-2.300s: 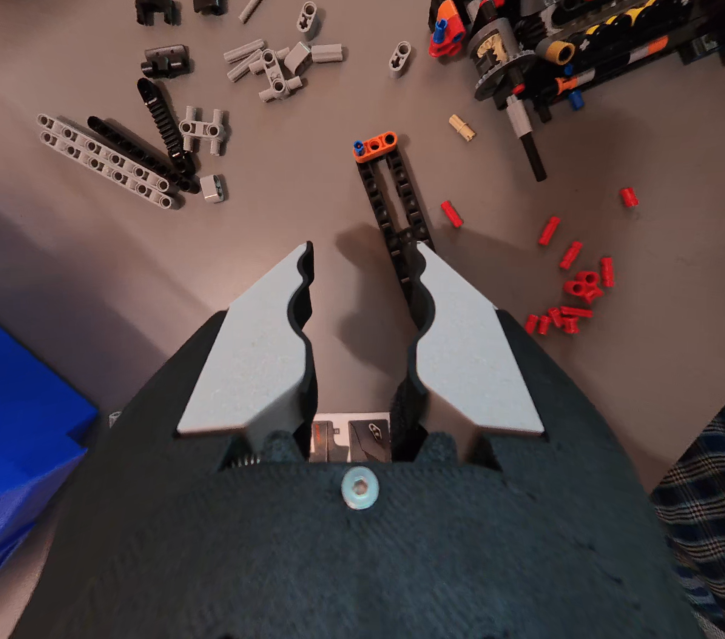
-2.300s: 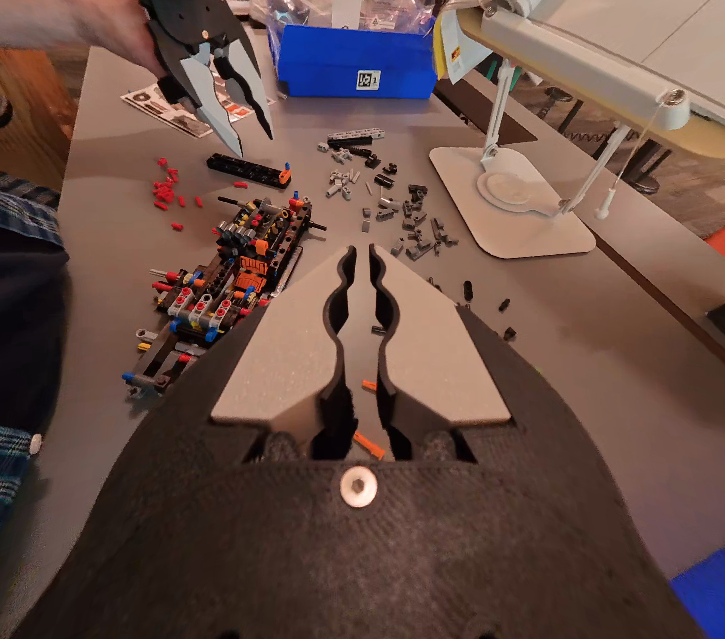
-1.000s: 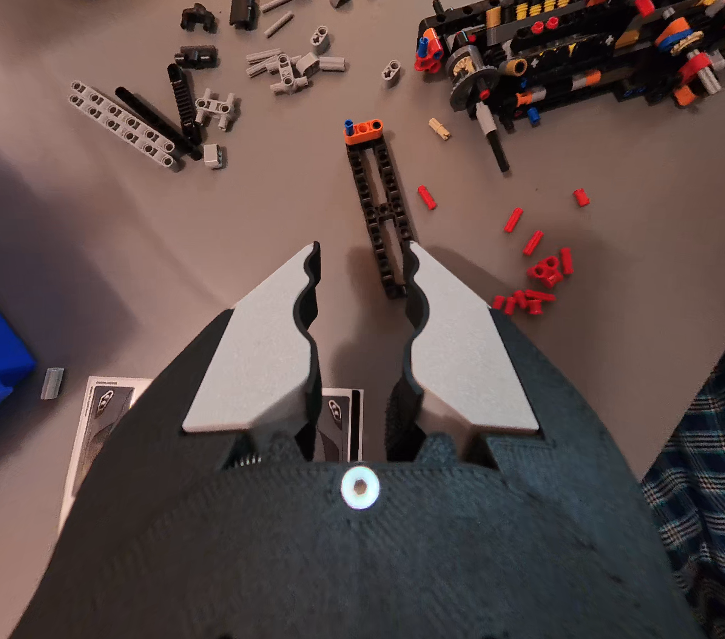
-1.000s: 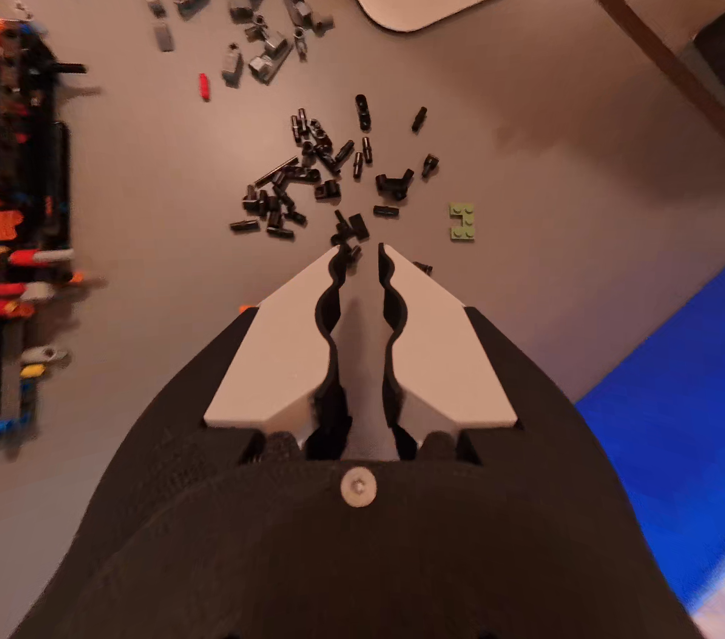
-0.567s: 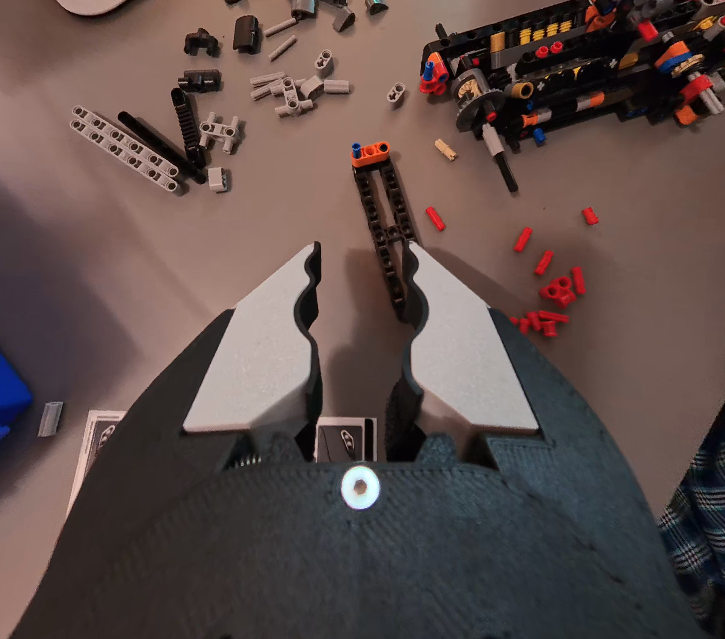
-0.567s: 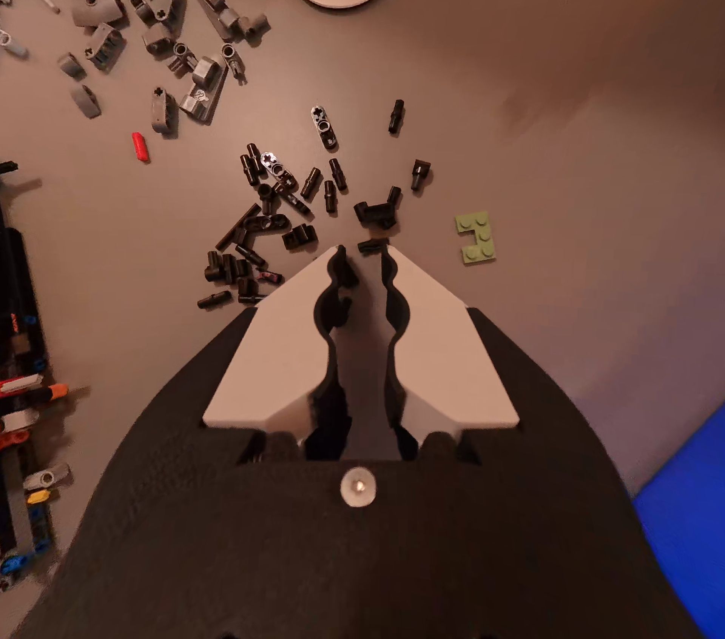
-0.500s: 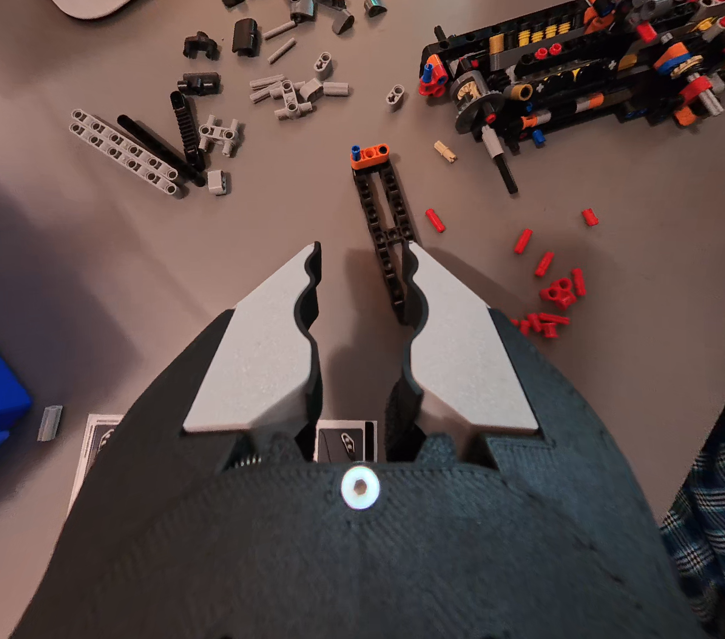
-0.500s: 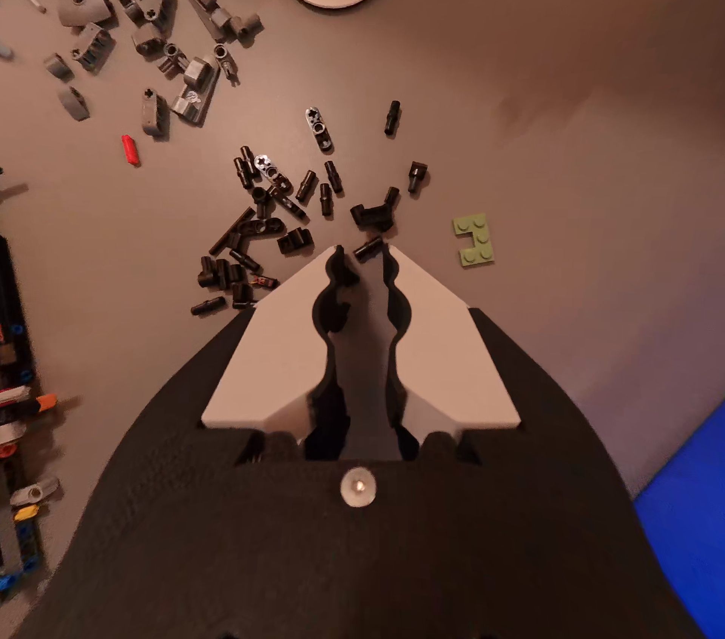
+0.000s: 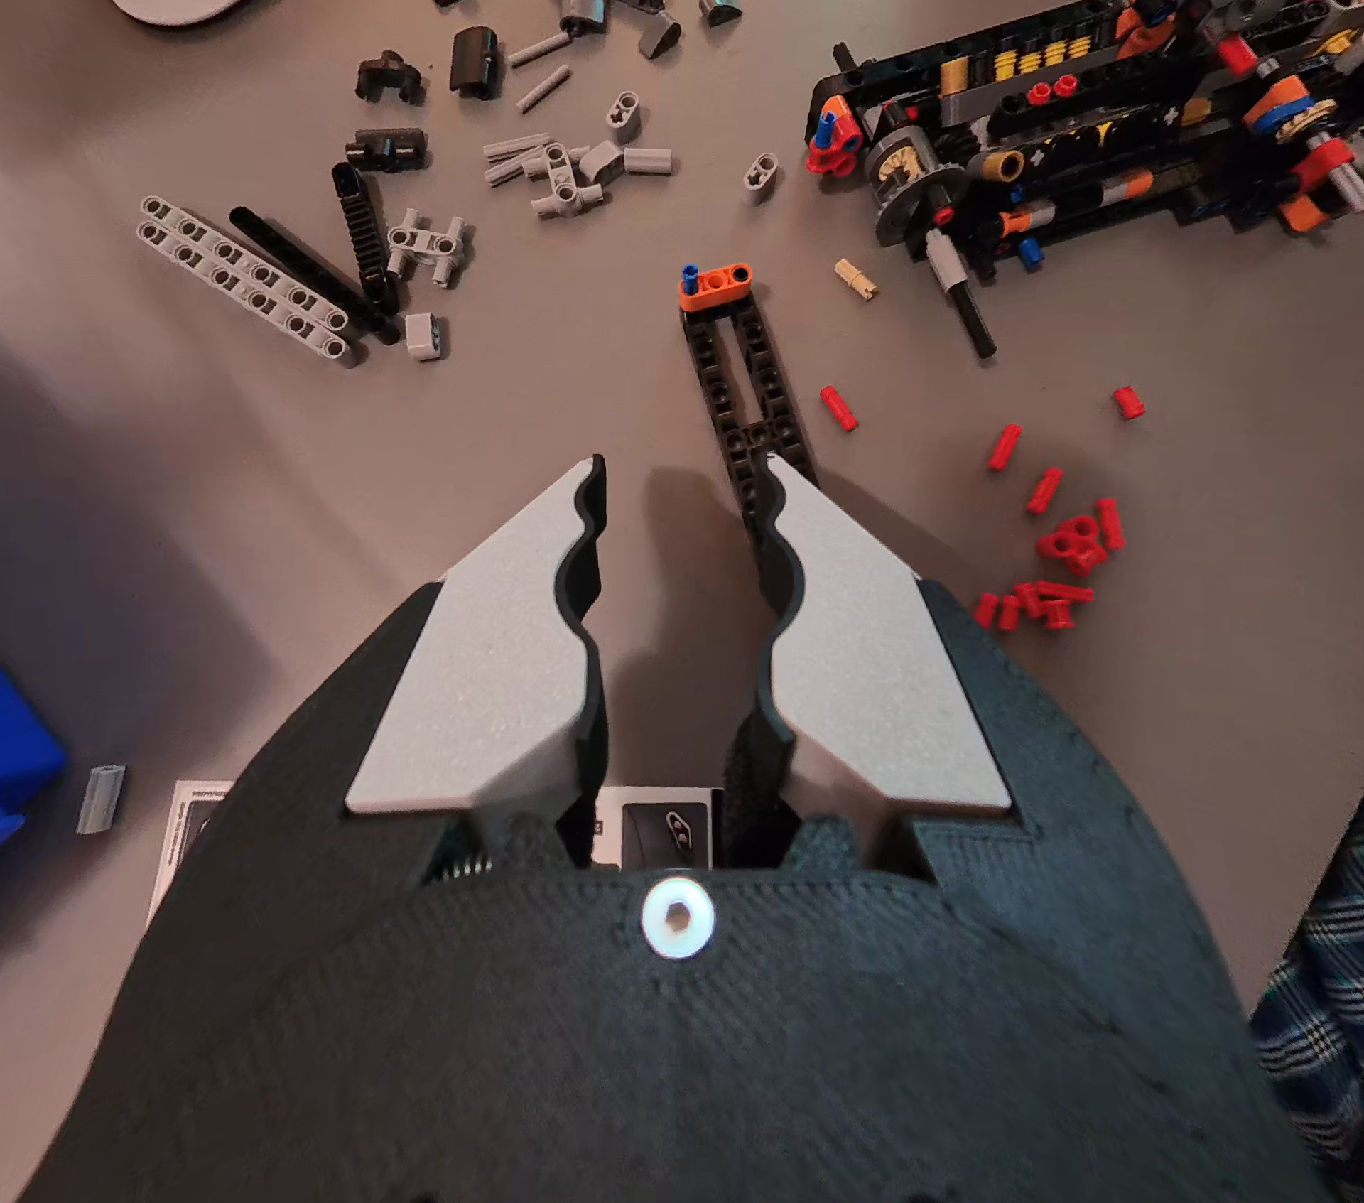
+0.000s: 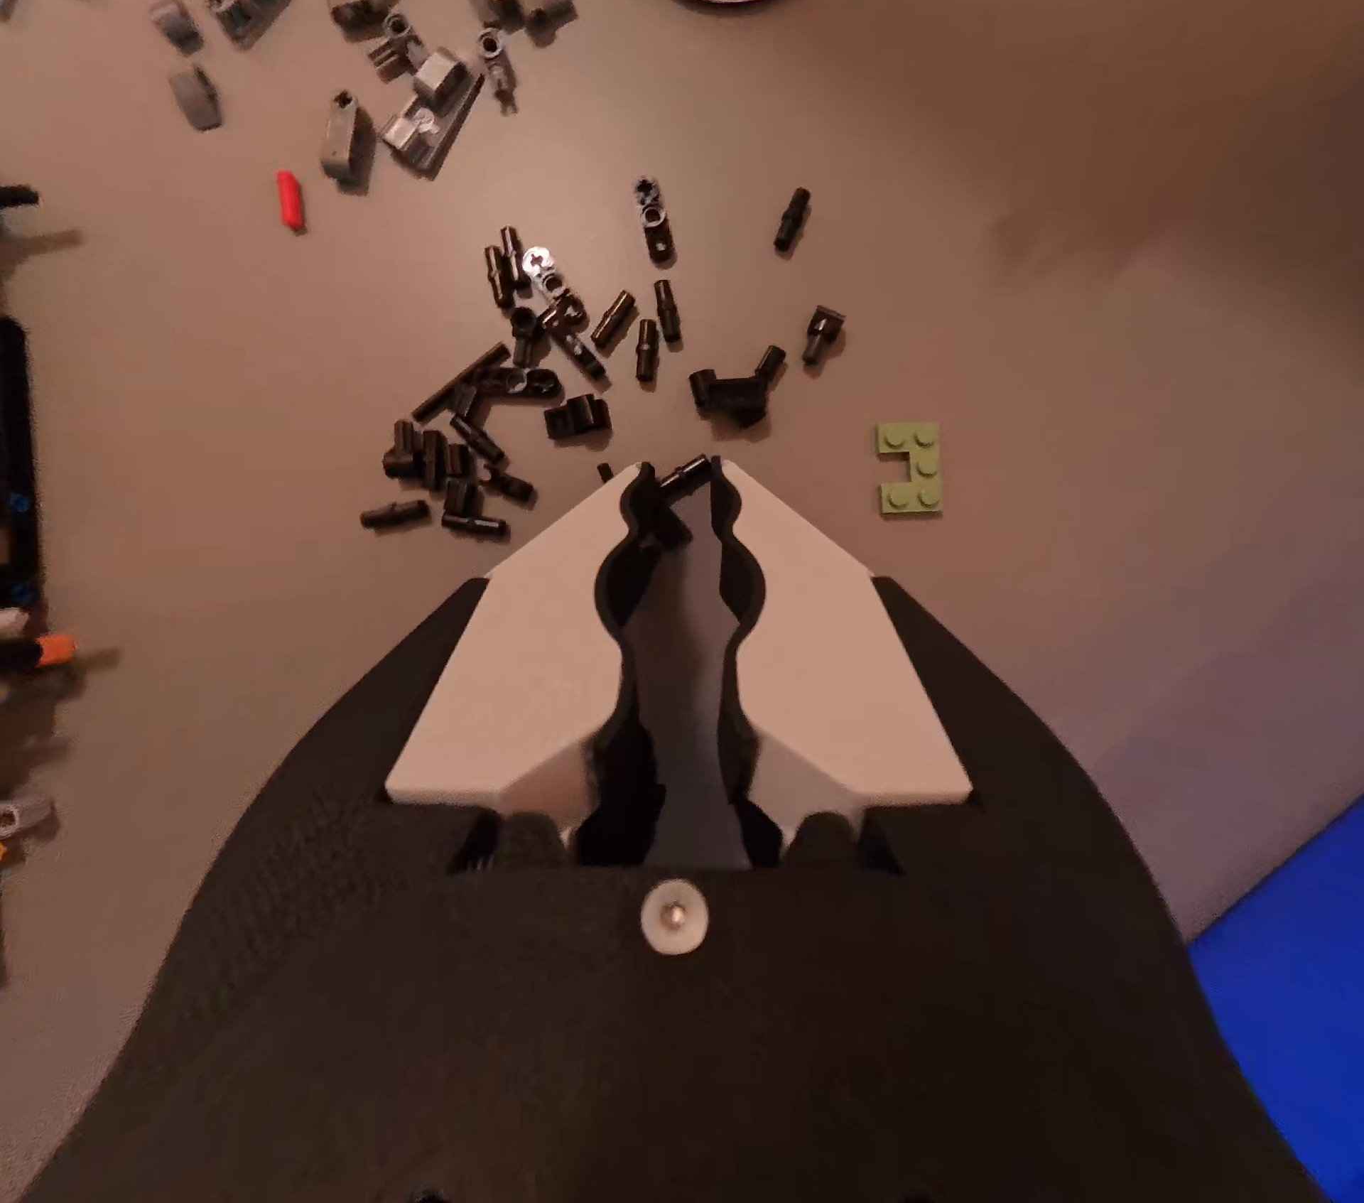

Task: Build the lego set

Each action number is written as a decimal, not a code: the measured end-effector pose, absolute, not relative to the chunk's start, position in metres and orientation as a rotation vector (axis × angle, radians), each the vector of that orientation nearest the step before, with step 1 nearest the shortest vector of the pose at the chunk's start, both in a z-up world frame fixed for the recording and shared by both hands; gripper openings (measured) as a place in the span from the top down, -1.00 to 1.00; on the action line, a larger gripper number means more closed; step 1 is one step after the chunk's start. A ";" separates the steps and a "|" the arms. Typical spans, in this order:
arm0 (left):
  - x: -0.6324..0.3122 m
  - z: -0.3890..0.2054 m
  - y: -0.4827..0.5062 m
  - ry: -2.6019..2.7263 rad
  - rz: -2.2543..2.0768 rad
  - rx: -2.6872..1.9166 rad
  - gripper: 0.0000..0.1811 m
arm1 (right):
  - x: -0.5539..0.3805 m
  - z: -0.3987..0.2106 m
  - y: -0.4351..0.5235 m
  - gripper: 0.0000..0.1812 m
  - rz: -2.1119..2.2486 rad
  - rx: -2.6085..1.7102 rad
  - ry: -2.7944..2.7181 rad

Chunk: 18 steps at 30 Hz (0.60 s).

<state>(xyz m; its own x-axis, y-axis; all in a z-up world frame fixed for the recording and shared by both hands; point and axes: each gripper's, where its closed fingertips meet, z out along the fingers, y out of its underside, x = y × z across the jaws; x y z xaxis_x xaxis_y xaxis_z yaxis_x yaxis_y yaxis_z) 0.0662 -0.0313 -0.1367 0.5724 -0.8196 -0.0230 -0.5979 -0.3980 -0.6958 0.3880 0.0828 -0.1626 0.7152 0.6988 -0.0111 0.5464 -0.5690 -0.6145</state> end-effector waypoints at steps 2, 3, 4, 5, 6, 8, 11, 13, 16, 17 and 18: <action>0.067 -0.137 -0.031 1.135 -0.431 -2.133 0.56 | 0.393 -0.162 0.081 0.86 0.326 -2.321 -0.996; 0.067 -0.137 -0.032 1.140 -0.431 -2.132 0.56 | 0.393 -0.162 0.080 0.86 0.329 -2.313 -1.034; 0.068 -0.137 -0.032 1.144 -0.430 -2.131 0.56 | 0.396 -0.161 0.080 0.81 0.308 -2.315 -1.045; 0.068 -0.137 -0.032 1.148 -0.431 -2.132 0.57 | 0.399 -0.159 0.082 0.75 0.281 -2.322 -1.042; 0.068 -0.137 -0.032 1.150 -0.432 -2.131 0.57 | 0.401 -0.158 0.082 0.74 0.277 -2.331 -1.035; 0.068 -0.136 -0.032 1.150 -0.430 -2.130 0.57 | 0.402 -0.155 0.080 0.74 0.278 -2.342 -0.996; 0.068 -0.136 -0.032 1.146 -0.428 -2.130 0.57 | 0.404 -0.154 0.076 0.79 0.299 -2.387 -0.881; 0.068 -0.136 -0.032 1.147 -0.426 -2.131 0.57 | 0.406 -0.155 0.071 0.83 0.287 -2.414 -0.829; 0.068 -0.136 -0.033 1.151 -0.423 -2.130 0.57 | 0.412 -0.151 0.066 0.83 0.206 -2.404 -0.777; 0.068 -0.136 -0.033 1.150 -0.424 -2.129 0.57 | 0.413 -0.151 0.064 0.83 0.195 -2.400 -0.775; 0.068 -0.135 -0.033 1.150 -0.424 -2.127 0.57 | 0.415 -0.149 0.064 0.85 0.178 -2.380 -0.778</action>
<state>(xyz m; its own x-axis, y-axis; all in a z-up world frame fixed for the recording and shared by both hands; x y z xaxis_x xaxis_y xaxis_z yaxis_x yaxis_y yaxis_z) 0.0676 -0.0329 -0.1353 0.5580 -0.8293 -0.0313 -0.6101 -0.3844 -0.6929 0.4148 0.0637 -0.1488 0.8172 0.5731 0.0615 0.4895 -0.6338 -0.5988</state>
